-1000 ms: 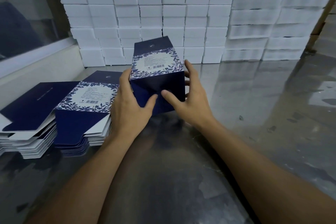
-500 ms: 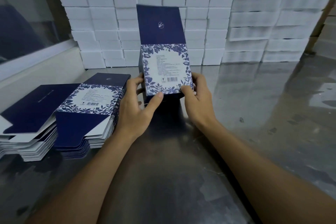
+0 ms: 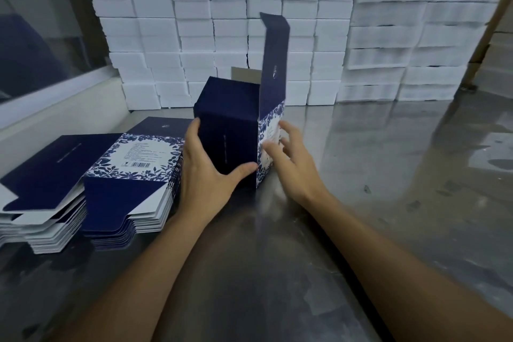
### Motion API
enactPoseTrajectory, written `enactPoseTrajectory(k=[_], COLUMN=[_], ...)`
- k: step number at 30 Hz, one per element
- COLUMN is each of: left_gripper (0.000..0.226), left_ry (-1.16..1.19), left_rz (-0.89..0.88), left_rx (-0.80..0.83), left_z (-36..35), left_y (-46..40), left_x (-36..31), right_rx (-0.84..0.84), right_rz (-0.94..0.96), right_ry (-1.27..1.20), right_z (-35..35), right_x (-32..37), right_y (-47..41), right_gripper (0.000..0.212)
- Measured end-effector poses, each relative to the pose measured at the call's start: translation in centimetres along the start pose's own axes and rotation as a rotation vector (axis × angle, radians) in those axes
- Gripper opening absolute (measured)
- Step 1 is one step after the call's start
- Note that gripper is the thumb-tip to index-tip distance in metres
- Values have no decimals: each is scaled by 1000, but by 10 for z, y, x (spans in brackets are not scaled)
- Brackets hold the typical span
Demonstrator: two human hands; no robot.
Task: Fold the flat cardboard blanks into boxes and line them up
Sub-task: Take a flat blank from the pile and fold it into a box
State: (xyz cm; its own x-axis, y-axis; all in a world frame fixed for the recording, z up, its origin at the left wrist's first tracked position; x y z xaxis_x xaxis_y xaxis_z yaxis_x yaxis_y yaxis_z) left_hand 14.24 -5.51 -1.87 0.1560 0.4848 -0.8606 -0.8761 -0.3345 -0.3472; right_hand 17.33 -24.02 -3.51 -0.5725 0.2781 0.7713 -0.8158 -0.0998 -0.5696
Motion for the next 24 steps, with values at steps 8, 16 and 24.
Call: enactPoseTrajectory(k=[8, 16, 24], left_gripper=[85, 66, 81], left_ry=[15, 198, 259], left_rz=[61, 151, 158], left_rx=[104, 307, 325], left_z=[-8, -16, -13], left_y=[-2, 3, 9], left_x=[10, 14, 9], right_rx=[-88, -170, -184], right_rz=[21, -72, -92], right_ry=[-257, -358, -374], right_z=[1, 9, 4], right_x=[5, 5, 14], right_y=[-1, 11, 26], right_gripper=[69, 50, 51])
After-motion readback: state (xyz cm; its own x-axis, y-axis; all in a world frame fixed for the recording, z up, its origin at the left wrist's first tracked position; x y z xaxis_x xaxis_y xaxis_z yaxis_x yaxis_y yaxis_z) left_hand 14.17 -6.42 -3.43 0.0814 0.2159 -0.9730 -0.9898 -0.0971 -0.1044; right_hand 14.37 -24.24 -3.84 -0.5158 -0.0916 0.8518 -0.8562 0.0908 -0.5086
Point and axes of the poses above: each hand's wrist, its own y-axis away from the middle knuckle, its own z-axis out of the back of the hand, x = y × z, the point moved 8 cm from there along -y, towards the middle knuckle, and after that the axes turned 15 degrees about z, right-handed, at the moved point
